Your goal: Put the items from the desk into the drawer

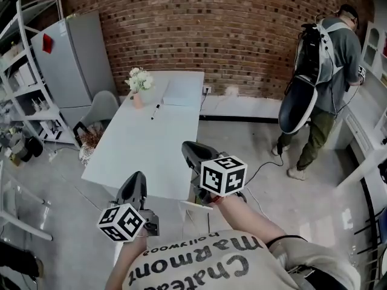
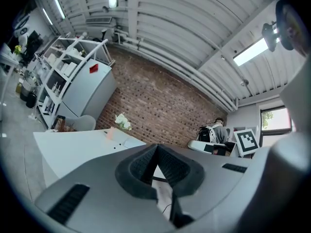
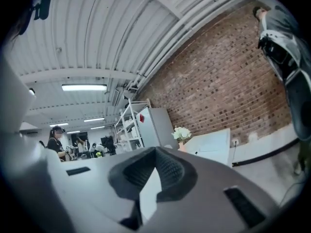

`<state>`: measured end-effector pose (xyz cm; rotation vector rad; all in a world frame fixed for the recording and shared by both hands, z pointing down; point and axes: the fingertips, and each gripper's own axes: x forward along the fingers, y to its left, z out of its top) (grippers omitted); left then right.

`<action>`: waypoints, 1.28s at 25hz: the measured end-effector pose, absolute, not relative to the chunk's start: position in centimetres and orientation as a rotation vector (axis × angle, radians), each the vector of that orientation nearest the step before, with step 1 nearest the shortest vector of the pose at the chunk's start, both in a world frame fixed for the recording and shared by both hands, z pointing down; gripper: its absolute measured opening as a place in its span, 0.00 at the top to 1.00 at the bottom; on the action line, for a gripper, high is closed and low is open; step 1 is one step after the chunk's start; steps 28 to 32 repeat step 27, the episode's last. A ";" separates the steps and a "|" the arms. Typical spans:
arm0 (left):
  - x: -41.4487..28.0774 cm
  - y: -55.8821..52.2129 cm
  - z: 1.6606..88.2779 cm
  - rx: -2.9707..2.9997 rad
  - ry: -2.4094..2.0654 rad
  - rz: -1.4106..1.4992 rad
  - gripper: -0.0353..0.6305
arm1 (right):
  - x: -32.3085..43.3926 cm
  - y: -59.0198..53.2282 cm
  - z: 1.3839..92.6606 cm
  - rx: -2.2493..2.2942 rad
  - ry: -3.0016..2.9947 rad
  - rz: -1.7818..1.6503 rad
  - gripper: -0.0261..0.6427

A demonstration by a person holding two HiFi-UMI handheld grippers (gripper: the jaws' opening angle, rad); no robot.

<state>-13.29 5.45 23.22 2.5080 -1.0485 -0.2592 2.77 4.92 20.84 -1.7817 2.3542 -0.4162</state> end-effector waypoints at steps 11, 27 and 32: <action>-7.5 6.6 23.5 2.434 -1.207 -0.282 0.95 | 10.0 5.0 21.2 -1.782 2.461 -0.391 0.96; 0.6 6.1 24.5 2.369 -1.310 -0.311 0.95 | 17.2 2.9 22.6 -1.664 2.591 -0.393 0.96; 0.6 6.1 24.5 2.369 -1.310 -0.311 0.95 | 17.2 2.9 22.6 -1.664 2.591 -0.393 0.96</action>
